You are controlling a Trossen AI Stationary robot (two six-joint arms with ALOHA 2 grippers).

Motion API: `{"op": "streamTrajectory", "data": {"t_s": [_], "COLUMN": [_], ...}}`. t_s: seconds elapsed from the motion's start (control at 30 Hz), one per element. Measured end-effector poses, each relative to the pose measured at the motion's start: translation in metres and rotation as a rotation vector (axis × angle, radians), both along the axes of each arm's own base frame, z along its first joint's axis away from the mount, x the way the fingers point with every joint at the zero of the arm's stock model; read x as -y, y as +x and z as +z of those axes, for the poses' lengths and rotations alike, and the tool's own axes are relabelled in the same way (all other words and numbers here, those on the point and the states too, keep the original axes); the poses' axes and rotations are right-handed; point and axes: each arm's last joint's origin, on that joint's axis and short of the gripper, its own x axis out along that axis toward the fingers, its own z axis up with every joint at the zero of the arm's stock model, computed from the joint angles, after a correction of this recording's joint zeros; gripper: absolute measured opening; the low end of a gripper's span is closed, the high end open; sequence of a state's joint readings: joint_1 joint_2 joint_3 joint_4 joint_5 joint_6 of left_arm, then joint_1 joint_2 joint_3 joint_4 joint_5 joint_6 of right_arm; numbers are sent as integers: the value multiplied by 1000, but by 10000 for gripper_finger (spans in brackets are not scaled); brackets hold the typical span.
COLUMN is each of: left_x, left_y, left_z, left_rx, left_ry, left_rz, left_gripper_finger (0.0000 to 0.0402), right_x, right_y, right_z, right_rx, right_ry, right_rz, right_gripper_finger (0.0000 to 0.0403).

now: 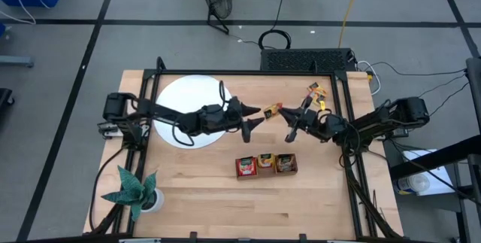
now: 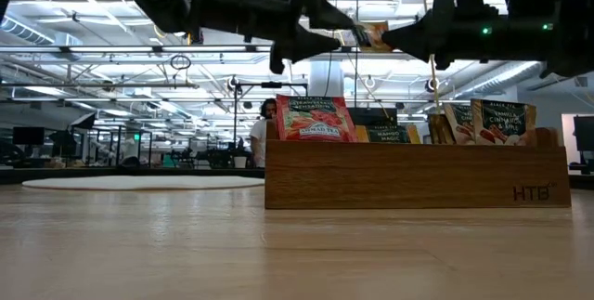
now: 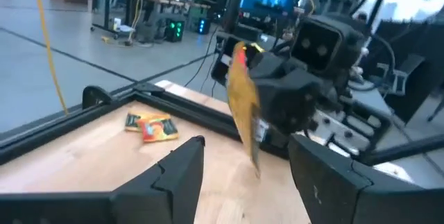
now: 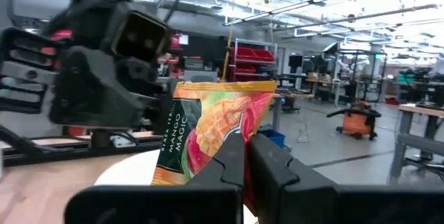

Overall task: Pick & Place Tea
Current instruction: Put the orange tea bag into the middle section of the wooden organizer

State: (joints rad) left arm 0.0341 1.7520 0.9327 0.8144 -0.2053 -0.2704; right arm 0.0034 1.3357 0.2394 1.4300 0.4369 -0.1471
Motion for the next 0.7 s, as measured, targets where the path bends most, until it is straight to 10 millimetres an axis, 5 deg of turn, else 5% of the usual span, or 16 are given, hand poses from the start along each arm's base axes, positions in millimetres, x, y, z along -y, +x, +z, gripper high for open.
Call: {"op": "streamTrajectory", "data": {"t_s": [0.37, 0.7], "left_x": [-1, 2], "left_y": [42, 41], "left_z": [-6, 4], "left_rx": [6, -70], "left_ry": [9, 114], "left_rz": [-28, -35], "left_gripper_finger": [212, 212], "right_x": [-1, -1], "right_y": [1, 2], "right_z": [-3, -6], "right_rx": [-23, -62], "right_ry": [11, 0], "right_rz": [25, 16], "right_gripper_finger": [0, 0]}}
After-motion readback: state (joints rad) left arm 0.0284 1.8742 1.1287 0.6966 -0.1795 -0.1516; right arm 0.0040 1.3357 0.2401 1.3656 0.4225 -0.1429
